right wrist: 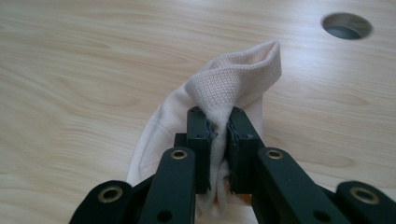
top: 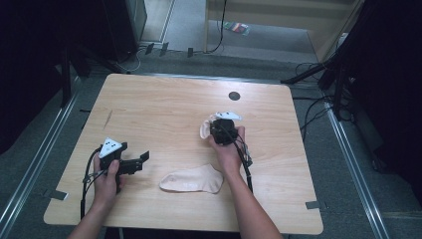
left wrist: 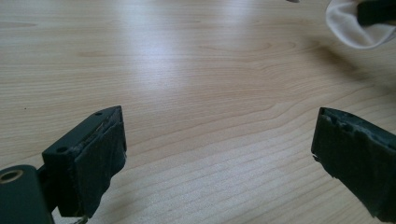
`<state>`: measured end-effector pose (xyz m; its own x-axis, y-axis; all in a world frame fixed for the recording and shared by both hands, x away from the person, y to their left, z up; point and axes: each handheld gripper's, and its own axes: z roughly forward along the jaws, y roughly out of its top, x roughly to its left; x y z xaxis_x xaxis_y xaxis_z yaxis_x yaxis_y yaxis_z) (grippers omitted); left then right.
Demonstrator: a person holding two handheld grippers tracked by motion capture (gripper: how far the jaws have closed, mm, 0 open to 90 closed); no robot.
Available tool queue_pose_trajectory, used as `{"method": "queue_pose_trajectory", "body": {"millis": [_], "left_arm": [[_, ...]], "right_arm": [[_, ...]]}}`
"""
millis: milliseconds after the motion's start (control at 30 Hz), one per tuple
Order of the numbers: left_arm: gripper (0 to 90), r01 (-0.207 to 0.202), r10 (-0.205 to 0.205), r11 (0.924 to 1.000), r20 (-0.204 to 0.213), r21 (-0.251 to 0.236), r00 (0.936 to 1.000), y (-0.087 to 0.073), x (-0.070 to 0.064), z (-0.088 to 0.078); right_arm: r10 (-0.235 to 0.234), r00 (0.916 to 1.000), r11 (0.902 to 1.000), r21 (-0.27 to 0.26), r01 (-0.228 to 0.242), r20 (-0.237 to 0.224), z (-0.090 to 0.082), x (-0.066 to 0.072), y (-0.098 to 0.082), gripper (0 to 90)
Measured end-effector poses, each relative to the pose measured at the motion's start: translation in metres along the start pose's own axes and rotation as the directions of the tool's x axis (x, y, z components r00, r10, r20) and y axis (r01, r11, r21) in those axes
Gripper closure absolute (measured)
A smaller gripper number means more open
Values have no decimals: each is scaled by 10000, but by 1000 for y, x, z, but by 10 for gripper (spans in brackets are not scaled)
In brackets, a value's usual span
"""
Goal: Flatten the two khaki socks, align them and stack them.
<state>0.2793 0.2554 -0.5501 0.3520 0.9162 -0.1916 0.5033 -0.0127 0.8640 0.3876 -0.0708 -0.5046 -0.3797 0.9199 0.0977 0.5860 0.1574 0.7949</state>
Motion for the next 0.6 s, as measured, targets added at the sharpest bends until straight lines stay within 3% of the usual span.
{"method": "queue_pose_trajectory", "body": {"millis": [167, 333, 433, 533, 600], "left_arm": [[38, 25, -25, 10000, -6, 18, 10000, 0, 0, 0], [39, 29, -29, 10000, 17, 28, 10000, 0, 0, 0], [38, -19, 19, 10000, 21, 41, 10000, 0, 0, 0], [38, 31, -31, 10000, 39, 28, 10000, 0, 0, 0], [38, 51, -51, 10000, 38, 35, 10000, 1, 0, 1]], "right_arm": [[-386, 9973, 9991, 160, 396, -627, -7, 39, 1, 824], [-526, 9945, 9977, 378, 563, -910, 2, 68, -7, 823], [-511, 9932, 9964, 616, 578, -1042, 10, 74, -13, 795], [-323, 9899, 9966, 705, 424, -1384, 15, 75, -17, 570], [-131, 9897, 9987, 463, 199, -1426, 12, 72, -15, 555]]}}
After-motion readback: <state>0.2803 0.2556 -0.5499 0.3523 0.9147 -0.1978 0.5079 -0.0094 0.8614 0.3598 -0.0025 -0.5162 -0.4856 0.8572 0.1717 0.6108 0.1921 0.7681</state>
